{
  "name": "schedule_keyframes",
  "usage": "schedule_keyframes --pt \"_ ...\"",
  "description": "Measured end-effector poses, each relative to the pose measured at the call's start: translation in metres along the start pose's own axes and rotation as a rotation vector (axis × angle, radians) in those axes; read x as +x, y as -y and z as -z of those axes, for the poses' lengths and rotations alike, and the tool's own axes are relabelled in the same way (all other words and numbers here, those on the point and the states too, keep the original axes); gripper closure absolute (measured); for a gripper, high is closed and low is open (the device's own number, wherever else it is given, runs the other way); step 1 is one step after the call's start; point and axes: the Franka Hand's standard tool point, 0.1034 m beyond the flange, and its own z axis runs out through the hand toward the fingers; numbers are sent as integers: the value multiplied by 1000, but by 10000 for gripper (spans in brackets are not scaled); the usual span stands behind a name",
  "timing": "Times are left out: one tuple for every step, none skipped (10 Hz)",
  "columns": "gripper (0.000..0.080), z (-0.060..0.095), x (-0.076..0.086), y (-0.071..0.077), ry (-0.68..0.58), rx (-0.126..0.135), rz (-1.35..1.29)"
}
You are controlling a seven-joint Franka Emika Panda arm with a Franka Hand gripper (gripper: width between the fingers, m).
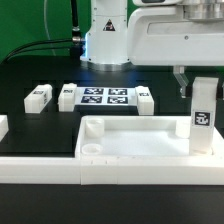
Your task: Assemble desk
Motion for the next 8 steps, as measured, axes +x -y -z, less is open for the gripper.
schedule_keyframes --pt "511 0 -1 -1 5 3 -115" --pt "511 0 -2 0 5 2 -184" --pt "511 0 -1 -1 4 1 -285" --pt "511 0 -1 -1 4 0 -371" --pt "511 -1 -2 -1 6 -1 -459" --pt "511 -1 -2 -1 17 4 -603" --pt "511 -1 -2 -1 20 3 -688" --pt "511 -1 -2 -1 21 5 -698"
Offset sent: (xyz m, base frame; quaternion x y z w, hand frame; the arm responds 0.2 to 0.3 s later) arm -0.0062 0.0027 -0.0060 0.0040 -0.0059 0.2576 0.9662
